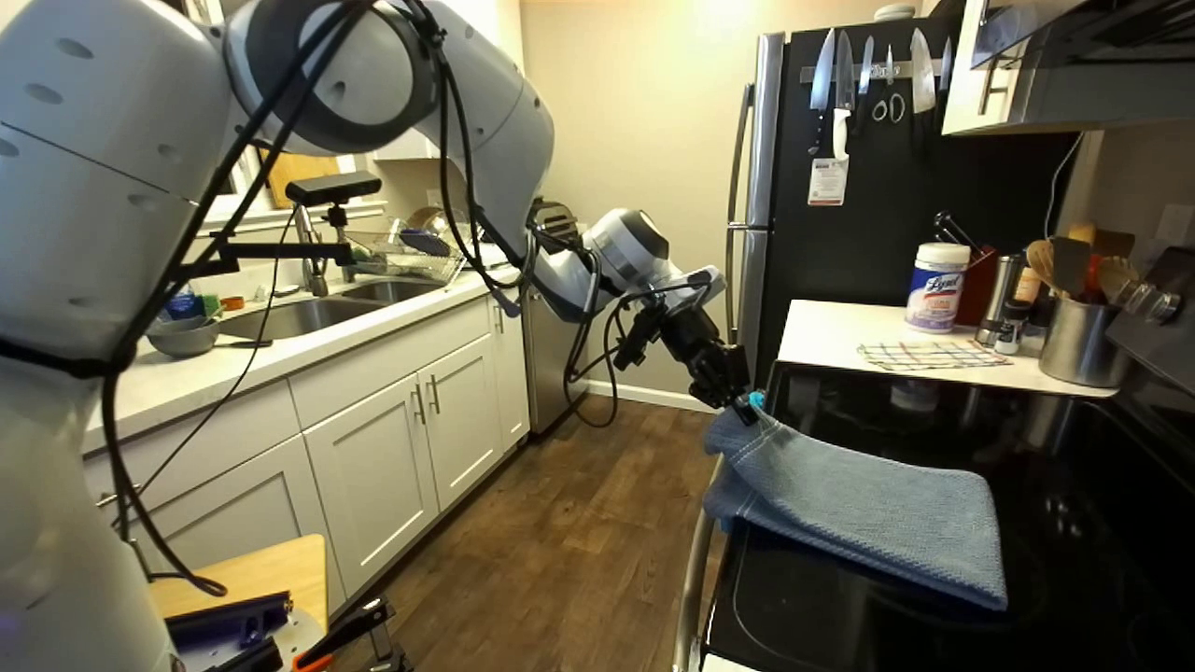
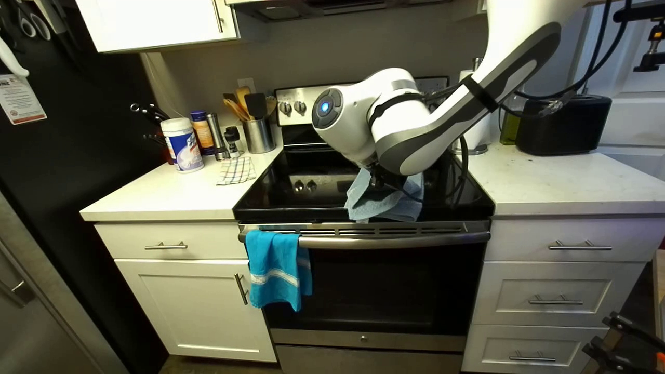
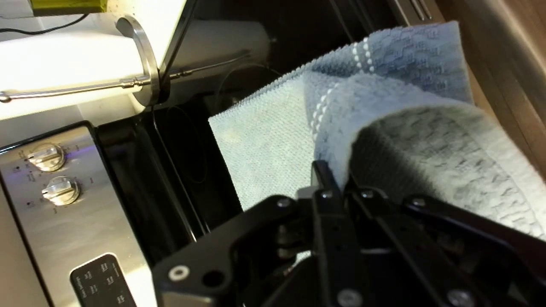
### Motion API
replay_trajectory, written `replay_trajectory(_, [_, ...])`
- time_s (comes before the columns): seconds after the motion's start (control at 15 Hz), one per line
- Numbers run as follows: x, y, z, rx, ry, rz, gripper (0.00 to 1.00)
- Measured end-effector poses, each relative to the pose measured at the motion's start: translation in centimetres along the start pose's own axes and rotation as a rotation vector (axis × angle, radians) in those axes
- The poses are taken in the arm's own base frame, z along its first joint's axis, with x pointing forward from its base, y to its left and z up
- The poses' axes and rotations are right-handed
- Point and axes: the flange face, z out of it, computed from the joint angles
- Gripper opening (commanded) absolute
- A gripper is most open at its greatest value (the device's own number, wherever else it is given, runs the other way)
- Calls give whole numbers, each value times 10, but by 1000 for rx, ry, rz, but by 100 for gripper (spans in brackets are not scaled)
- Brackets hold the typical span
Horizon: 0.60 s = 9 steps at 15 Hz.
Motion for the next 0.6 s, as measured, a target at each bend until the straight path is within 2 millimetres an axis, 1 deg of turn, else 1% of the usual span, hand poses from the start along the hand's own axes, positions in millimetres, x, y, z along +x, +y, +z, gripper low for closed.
replay_trajectory(0.07, [0, 7, -6, 11, 9, 10, 1])
replay_trajectory(0.13, [0, 13, -11, 19, 18, 19, 8])
replay_trajectory(0.2, [0, 19, -16, 25, 25, 25, 2])
replay_trajectory(0.27, [-1, 23, -20, 29, 30, 30, 4])
replay_trajectory(0.33, [-2, 25, -22, 33, 34, 32, 0])
replay_trajectory(0.4, [-2, 27, -24, 36, 37, 34, 29])
replay_trajectory(0.53, [-4, 28, -25, 42, 39, 34, 30])
replay_trajectory(0.6, [-5, 27, -25, 45, 36, 34, 36])
